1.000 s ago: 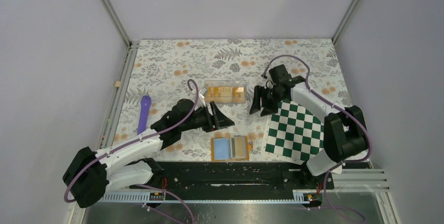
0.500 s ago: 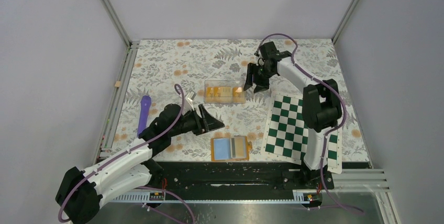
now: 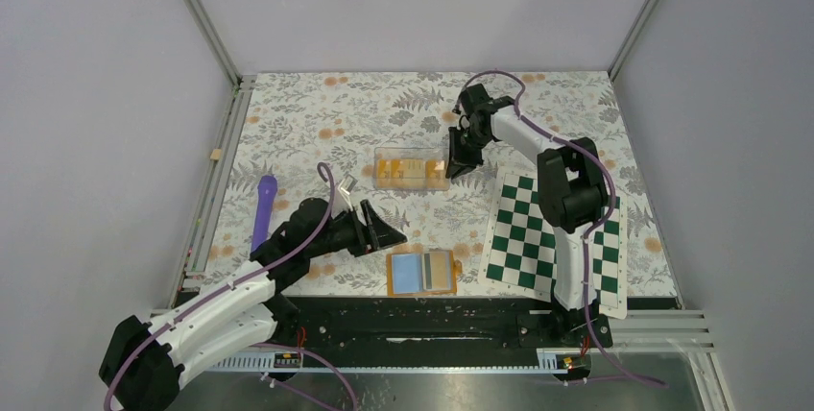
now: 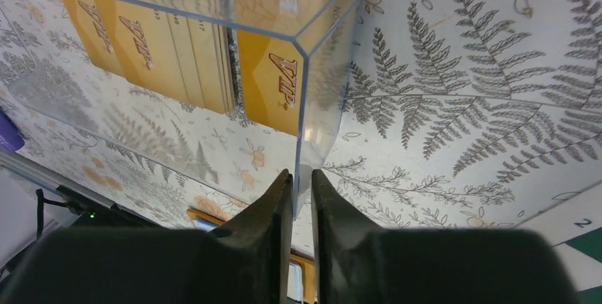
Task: Put the credit cards into the card holder
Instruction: Move the storage box to the center of the board.
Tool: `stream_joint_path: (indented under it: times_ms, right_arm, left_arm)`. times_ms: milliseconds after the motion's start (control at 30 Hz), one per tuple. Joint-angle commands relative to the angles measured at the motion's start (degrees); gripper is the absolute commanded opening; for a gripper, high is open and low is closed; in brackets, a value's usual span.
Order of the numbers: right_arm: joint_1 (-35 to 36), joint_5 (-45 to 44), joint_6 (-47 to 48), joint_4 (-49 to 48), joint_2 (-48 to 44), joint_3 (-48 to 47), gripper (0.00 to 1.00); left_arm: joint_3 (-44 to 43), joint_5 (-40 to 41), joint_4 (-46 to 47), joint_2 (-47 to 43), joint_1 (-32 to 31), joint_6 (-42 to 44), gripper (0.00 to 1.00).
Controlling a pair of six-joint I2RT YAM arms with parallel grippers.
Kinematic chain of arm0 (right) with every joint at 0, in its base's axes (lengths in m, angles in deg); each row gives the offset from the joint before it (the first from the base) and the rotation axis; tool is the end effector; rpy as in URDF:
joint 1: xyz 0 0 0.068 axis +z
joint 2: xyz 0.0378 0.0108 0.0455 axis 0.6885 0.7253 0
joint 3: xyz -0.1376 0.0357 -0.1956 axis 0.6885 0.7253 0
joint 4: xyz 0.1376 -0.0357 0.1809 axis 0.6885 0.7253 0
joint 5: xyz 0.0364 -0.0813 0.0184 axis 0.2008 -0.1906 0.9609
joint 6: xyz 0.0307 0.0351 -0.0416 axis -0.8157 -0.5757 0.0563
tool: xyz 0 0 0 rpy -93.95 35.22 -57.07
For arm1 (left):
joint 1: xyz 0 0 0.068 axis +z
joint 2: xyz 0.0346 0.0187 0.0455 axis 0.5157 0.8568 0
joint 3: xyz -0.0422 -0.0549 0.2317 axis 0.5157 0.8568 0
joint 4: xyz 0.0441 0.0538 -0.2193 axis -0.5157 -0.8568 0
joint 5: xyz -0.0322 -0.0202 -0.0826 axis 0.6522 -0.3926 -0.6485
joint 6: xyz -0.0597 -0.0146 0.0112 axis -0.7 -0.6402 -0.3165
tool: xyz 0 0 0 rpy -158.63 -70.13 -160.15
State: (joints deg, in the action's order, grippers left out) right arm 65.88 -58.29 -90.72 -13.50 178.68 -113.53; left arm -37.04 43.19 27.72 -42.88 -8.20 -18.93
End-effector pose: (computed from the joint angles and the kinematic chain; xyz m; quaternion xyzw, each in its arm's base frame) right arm 0.3649 0.1677 0.1651 -0.0514 0.9655 0.2277 0.1153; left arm 0.1304 -0.1298 0.2037 -0.0300 0.8236 -0.5143 0.2371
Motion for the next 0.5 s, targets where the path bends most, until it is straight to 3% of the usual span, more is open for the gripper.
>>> stream_joint_path:
  times_ms: [0, 167, 467]
  right_arm:
    - [1.29, -2.25, 0.98, 2.15, -1.84, -0.51, 0.15]
    - [2.92, -3.57, 1.18, 2.22, -5.16, 3.35, 0.06]
    - [7.62, -6.02, -0.53, 2.09, -12.36, 12.35, 0.02]
  left_arm:
    - [0.06, 1.18, -0.34, -0.92, 0.27, 1.22, 0.62]
    - [-2.11, 3.99, -5.33, -1.05, 0.27, 2.48, 0.62]
    - [-7.81, 8.04, -12.83, 1.61, 0.28, 5.54, 0.63]
